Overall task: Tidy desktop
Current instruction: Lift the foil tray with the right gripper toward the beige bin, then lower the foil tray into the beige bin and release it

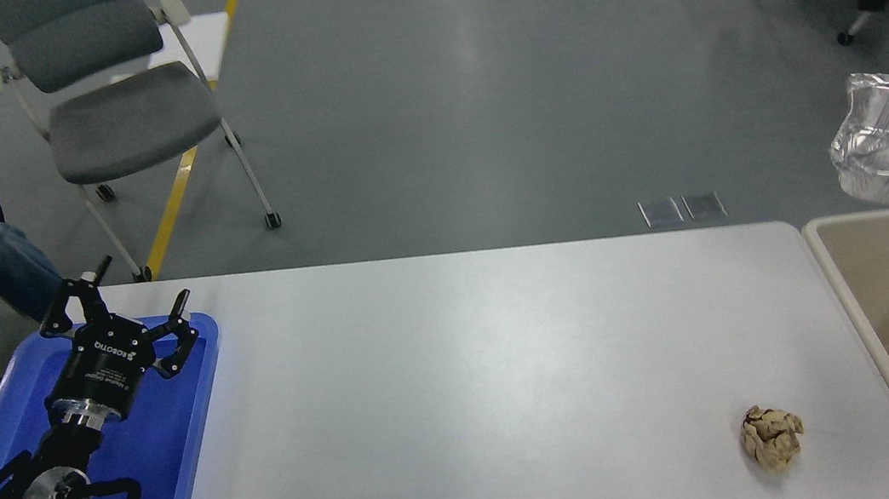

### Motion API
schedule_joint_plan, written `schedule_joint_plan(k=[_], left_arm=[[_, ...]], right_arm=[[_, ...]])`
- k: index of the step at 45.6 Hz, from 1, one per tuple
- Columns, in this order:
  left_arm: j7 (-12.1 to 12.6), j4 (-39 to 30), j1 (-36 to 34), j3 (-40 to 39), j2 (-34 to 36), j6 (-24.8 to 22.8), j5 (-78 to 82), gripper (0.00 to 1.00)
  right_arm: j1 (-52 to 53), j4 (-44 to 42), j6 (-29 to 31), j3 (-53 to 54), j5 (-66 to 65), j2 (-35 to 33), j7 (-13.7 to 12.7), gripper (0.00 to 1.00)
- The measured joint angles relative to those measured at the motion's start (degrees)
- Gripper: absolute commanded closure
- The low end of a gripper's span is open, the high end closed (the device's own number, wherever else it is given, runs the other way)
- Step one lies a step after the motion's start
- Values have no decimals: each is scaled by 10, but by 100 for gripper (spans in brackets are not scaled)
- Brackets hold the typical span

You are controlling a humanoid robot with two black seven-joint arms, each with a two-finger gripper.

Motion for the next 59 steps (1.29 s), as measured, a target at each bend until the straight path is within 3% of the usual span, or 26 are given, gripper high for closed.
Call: schedule_joint_plan(k=[28, 45, 59], left_arm=[[0, 0, 0, 0, 0, 0, 0, 1], [0, 0, 0, 0, 0, 0, 0, 1], [0, 0, 0, 0, 0, 0, 0, 1]], right_arm=[[-346, -223, 0, 199, 34, -31, 0, 100], [-603, -389, -4, 336, 140, 47, -3, 100], [-730, -480, -6, 442, 162, 117, -7, 100]])
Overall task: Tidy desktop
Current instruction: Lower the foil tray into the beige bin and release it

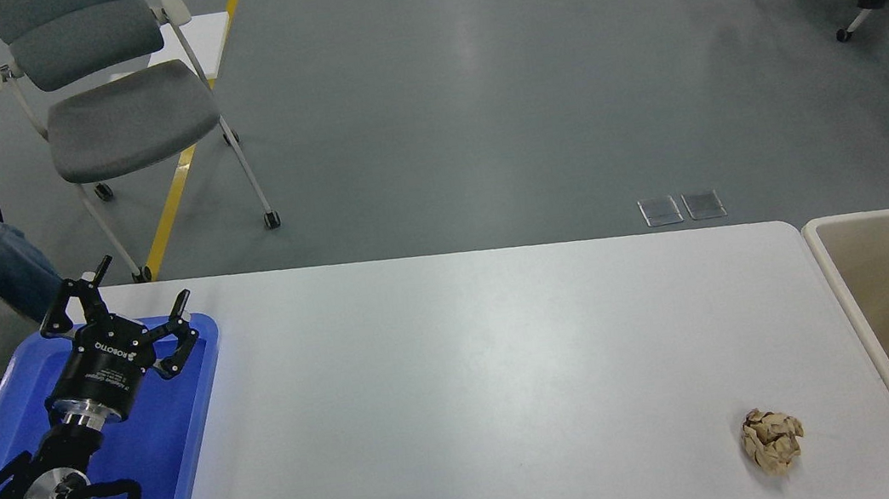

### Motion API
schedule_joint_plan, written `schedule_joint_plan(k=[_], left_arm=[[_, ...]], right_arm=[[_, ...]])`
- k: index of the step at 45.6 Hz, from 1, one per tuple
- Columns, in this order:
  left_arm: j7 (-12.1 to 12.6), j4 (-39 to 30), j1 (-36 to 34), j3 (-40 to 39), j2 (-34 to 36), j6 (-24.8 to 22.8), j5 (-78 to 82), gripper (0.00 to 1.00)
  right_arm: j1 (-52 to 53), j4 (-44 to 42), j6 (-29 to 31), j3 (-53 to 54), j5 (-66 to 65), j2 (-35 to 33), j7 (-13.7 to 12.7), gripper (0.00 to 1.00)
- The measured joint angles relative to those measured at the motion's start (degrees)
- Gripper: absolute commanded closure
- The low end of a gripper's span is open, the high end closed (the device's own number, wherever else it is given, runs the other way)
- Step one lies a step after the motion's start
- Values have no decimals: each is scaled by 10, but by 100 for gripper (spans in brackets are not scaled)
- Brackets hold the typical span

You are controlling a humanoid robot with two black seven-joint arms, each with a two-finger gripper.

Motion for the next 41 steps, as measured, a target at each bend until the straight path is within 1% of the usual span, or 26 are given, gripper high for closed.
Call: schedule_joint_plan(k=[15, 20, 21, 23, 24, 25, 34, 41], left_arm=[[0, 0, 0, 0, 0, 0, 0, 1], [0, 0, 0, 0, 0, 0, 0, 1], [0, 0, 0, 0, 0, 0, 0, 1], [0, 0, 0, 0, 0, 0, 0, 1], [0, 0, 0, 0, 0, 0, 0, 1], [0, 0, 0, 0, 0, 0, 0, 1], [0, 0, 0, 0, 0, 0, 0, 1], [0, 0, 0, 0, 0, 0, 0, 1]], right_arm=[[-49, -29, -4, 58, 5, 25, -1, 100], [-55, -33, -5, 66, 6, 28, -1, 83], [-57, -33, -5, 67, 6, 28, -1, 74], [-58, -34, -7, 69, 6, 28, -1, 61], [-58, -34, -8, 69, 6, 28, -1, 56], [-59, -34, -10, 70, 6, 28, -1, 54], [-62, -36, -22, 74, 7, 28, -1, 50], [-63, -37, -26, 76, 7, 27, -1, 40]])
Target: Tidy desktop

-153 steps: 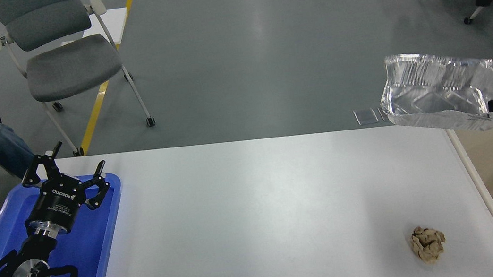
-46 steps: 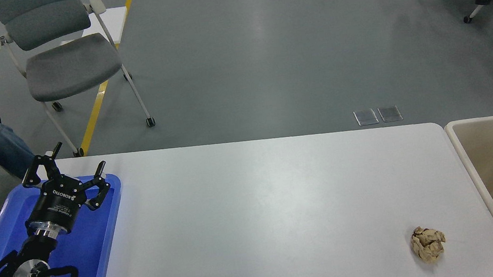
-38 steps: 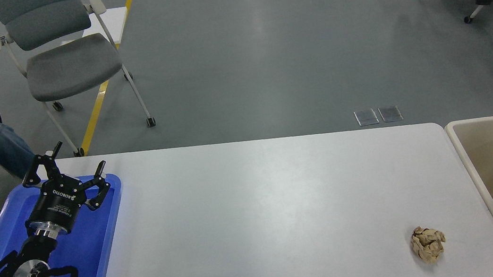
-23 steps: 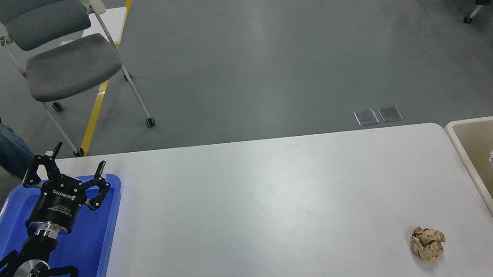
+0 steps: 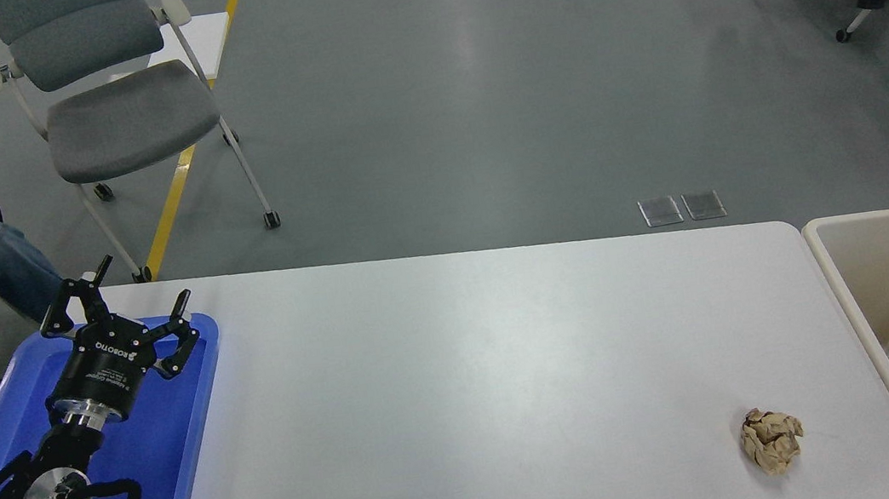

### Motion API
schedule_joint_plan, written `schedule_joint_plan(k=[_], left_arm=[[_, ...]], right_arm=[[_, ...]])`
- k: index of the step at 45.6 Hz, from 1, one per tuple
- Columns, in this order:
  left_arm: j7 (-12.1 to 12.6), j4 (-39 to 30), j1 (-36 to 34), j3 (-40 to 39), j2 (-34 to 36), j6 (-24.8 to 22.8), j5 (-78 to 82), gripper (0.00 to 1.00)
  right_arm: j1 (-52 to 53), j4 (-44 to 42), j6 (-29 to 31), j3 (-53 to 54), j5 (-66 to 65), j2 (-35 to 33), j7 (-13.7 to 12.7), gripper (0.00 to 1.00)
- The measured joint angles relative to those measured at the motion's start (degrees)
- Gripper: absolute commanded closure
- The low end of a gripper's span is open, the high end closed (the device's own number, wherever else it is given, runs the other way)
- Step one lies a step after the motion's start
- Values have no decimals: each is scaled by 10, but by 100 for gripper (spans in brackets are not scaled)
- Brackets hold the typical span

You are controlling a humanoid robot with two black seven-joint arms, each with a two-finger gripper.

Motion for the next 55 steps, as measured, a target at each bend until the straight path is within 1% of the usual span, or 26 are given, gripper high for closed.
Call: schedule_joint_plan(k=[3, 5, 7, 9, 18, 26, 33, 44, 49, 55], left_arm=[[0, 0, 0, 0, 0, 0, 0, 1], [0, 0, 0, 0, 0, 0, 0, 1], [0, 0, 0, 0, 0, 0, 0, 1], [0, 0, 0, 0, 0, 0, 0, 1], [0, 0, 0, 0, 0, 0, 0, 1], [0, 0, 0, 0, 0, 0, 0, 1], [0, 0, 0, 0, 0, 0, 0, 1], [0, 0, 0, 0, 0, 0, 0, 1], [0, 0, 0, 0, 0, 0, 0, 1], [0, 0, 0, 0, 0, 0, 0, 1]], right_arm=[[1, 0, -1, 0, 0, -1, 0, 33], [3, 0, -2, 0, 1, -1, 0, 23], [4, 0, -2, 1, 1, -2, 1, 11], [7, 2, -3, 2, 2, -2, 1, 2], [31, 7, -1, 20, 4, -14, 1, 0], [82, 30, 5, 31, 0, -48, 2, 0], [149, 103, 14, 31, -19, -106, 1, 0], [282, 232, 21, 26, -124, -193, 1, 0], [329, 260, 28, 9, -156, -210, 1, 0], [410, 285, 42, -36, -184, -221, 1, 0]])
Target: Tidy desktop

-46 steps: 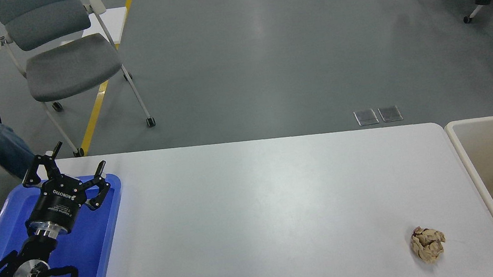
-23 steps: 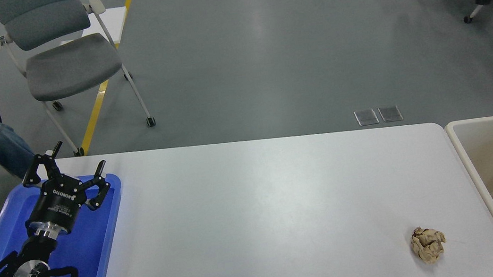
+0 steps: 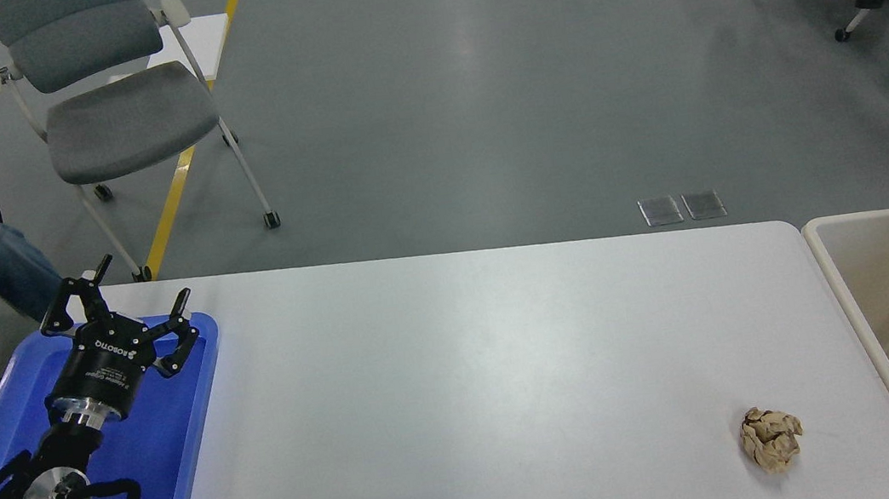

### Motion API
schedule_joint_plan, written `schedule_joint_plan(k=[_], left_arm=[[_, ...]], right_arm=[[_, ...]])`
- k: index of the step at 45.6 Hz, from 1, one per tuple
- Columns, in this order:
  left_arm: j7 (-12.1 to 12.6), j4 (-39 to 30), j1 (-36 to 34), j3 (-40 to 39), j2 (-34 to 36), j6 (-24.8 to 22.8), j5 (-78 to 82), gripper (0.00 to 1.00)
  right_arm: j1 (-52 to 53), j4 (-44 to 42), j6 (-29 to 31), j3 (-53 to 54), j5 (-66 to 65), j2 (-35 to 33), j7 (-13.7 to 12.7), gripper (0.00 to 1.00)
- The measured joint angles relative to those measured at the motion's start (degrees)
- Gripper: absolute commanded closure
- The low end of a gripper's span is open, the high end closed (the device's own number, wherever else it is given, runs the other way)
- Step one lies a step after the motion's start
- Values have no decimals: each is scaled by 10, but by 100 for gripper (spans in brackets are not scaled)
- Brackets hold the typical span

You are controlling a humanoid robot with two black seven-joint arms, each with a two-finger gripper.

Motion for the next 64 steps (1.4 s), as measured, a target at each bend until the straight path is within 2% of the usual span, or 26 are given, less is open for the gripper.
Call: schedule_joint_plan(k=[15, 24, 38, 50, 64], left_arm=[[0, 0, 0, 0, 0, 0, 0, 1], [0, 0, 0, 0, 0, 0, 0, 1], [0, 0, 0, 0, 0, 0, 0, 1], [0, 0, 0, 0, 0, 0, 0, 1], [0, 0, 0, 0, 0, 0, 0, 1]], right_arm=[[163, 22, 15, -106, -19, 60, 0, 0], [259, 40, 29, -237, 6, 135, 0, 0], [390, 139, 40, -417, 73, 246, 0, 0], [475, 258, 77, -467, 88, 298, 0, 0], [518, 338, 107, -486, 92, 341, -1, 0]])
